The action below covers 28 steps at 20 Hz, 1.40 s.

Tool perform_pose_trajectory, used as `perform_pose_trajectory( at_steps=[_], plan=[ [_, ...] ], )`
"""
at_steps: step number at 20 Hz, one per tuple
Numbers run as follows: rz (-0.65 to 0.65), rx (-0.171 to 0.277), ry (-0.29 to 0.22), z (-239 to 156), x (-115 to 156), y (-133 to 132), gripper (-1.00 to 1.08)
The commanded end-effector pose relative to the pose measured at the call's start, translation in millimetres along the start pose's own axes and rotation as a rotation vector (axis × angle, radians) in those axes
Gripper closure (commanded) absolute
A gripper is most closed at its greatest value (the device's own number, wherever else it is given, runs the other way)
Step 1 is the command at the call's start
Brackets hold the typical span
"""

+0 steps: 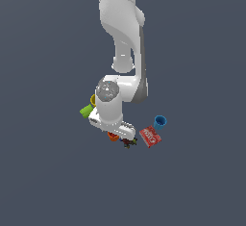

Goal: Pick up a designated object from a clutter of objects.

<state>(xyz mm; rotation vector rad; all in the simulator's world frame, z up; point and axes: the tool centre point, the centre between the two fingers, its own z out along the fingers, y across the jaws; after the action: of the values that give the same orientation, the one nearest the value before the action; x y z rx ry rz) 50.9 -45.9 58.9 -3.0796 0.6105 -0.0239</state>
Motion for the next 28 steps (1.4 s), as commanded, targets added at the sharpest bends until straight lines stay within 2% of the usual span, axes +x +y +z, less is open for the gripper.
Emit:
perform_pose_trajectory(
  at_steps=[1, 5, 6, 15, 16, 22, 28],
  plan=[
    [-0.002, -0.005, -0.015, 16.7, -5.7, 0.4, -0.92],
    [-0.002, -0.005, -0.015, 21.0, -5.0, 0.0, -0.92],
    [-0.002, -0.005, -0.015, 21.0, -5.0, 0.0, 1.08],
    [-0.002, -0.005, -0.015, 21.0, -5.0, 0.0, 1.08],
    [0.002, 0.007, 0.023, 2.1, 9.4, -1.7, 1.08],
    [0.002, 0.007, 0.022, -8.7, 12.8, 3.4, 1.08],
    [0.002, 0.006, 0.019, -40.2, 22.9, 18.0, 1.08]
  ],
)
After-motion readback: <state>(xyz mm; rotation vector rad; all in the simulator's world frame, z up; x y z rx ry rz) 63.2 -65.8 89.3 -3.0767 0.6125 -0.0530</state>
